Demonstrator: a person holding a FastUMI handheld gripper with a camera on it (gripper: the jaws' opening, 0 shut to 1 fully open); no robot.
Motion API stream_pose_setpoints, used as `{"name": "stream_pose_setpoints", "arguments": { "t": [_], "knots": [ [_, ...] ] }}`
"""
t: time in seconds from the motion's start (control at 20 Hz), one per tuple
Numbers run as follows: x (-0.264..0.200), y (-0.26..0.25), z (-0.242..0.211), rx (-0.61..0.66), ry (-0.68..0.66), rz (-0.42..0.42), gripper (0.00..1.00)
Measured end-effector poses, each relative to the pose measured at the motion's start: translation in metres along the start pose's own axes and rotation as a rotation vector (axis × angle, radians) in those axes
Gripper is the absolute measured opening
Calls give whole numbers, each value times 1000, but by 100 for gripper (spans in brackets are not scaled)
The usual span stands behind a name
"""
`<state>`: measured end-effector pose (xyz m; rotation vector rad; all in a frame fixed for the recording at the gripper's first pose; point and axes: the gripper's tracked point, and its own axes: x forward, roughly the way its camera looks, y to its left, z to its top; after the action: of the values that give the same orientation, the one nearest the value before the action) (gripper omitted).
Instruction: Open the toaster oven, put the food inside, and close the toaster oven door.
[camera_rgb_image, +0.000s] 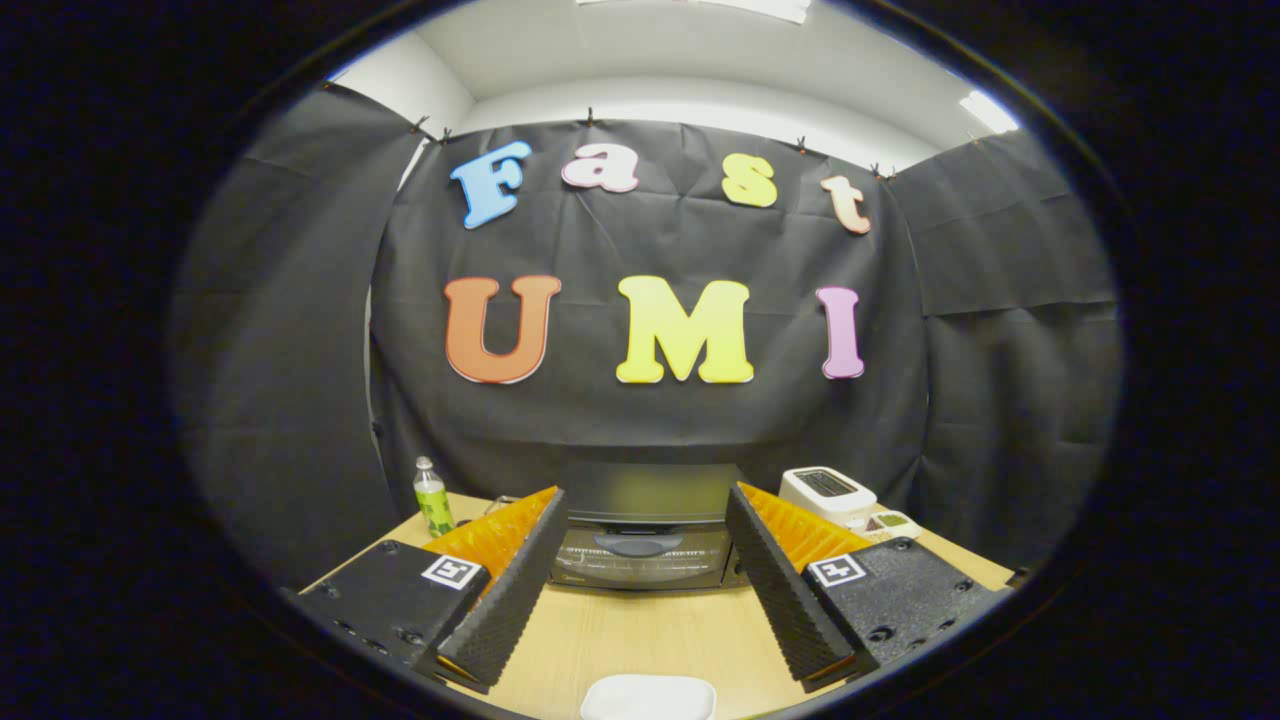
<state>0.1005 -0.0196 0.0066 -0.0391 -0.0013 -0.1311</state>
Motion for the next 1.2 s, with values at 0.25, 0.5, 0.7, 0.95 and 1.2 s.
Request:
{"name": "stream_pose_setpoints", "arguments": {
  "t": [0.25,0.5,0.7,0.95,1.2],
  "knots": [
    [-60,0,2,-10,-34,8,100],
    [-99,-5,-26,-8,-16,19,100],
    [-112,-5,-46,-82,17,7,100],
    [-111,1,-54,-50,22,31,100],
    [-105,-6,-58,-15,33,23,100]
  ]
}}
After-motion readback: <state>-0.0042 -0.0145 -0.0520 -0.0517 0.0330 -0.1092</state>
